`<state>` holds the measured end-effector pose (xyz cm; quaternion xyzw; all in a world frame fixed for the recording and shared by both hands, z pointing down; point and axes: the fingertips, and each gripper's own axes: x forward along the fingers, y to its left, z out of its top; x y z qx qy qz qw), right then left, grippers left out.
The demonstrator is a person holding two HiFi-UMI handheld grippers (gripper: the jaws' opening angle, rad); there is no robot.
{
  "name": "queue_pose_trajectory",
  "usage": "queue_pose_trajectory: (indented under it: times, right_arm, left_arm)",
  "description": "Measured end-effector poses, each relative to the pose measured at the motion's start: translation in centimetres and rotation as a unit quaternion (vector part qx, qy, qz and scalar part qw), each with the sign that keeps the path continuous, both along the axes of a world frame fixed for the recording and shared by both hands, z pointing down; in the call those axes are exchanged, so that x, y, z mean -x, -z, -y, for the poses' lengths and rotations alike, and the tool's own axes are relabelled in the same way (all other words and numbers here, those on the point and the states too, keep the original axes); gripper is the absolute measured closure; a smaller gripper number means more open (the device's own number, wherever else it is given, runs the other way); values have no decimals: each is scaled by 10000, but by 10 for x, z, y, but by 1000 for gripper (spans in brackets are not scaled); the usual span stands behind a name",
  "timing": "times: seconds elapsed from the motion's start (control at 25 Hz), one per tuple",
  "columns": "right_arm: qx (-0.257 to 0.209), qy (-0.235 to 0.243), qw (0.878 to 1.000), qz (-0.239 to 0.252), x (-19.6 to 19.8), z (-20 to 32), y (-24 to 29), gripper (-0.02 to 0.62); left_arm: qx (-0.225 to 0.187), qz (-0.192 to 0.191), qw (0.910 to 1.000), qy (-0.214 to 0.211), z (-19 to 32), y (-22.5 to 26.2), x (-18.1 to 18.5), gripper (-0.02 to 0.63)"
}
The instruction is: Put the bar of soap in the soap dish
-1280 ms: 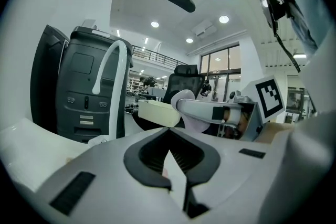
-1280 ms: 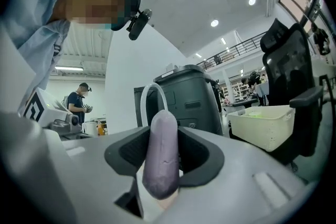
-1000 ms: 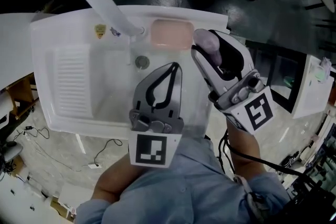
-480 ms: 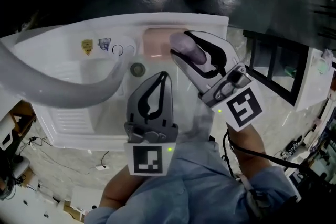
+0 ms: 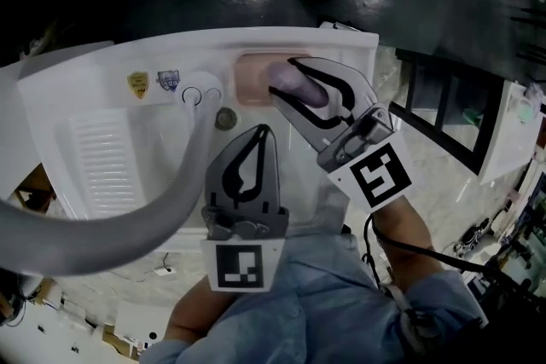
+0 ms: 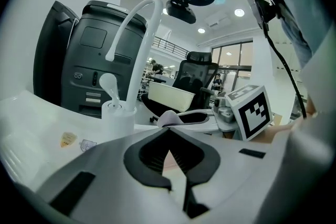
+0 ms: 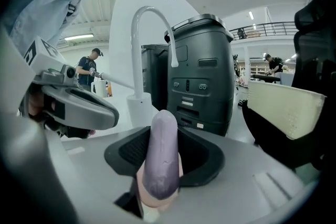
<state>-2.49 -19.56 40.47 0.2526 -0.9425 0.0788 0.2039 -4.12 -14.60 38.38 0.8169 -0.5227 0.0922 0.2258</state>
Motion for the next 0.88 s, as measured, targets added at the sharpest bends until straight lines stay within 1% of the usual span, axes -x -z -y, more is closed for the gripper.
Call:
queue_pose_trajectory:
  times: [0.28, 0.44, 0.48, 0.6, 0.68, 0.88]
  right_arm:
    - [25, 232, 9984, -515, 8, -3, -21, 442]
    - [-71, 366, 9966, -740, 14, -3, -29, 442]
    - [-116, 393, 9958, -814, 15, -2, -31, 442]
    - [-261, 479, 9933, -1016, 18, -2, -38, 442]
    - [-303, 506, 9922, -1099, 19, -1, -42, 442]
    - [-353, 508, 9910, -1183, 18, 2, -46, 442]
  left_arm:
    - [84, -15, 9999, 60, 1, -7, 5, 601]
    - [75, -3, 9999, 91, 1, -7, 9, 601]
    - [114, 11, 9999, 80, 0, -8, 11, 601]
    - [517, 79, 9986, -31, -12, -21, 12, 601]
    - [640, 94, 9979, -59, -16, -25, 12, 601]
    - [548, 68, 9985, -13, -13, -21, 12, 601]
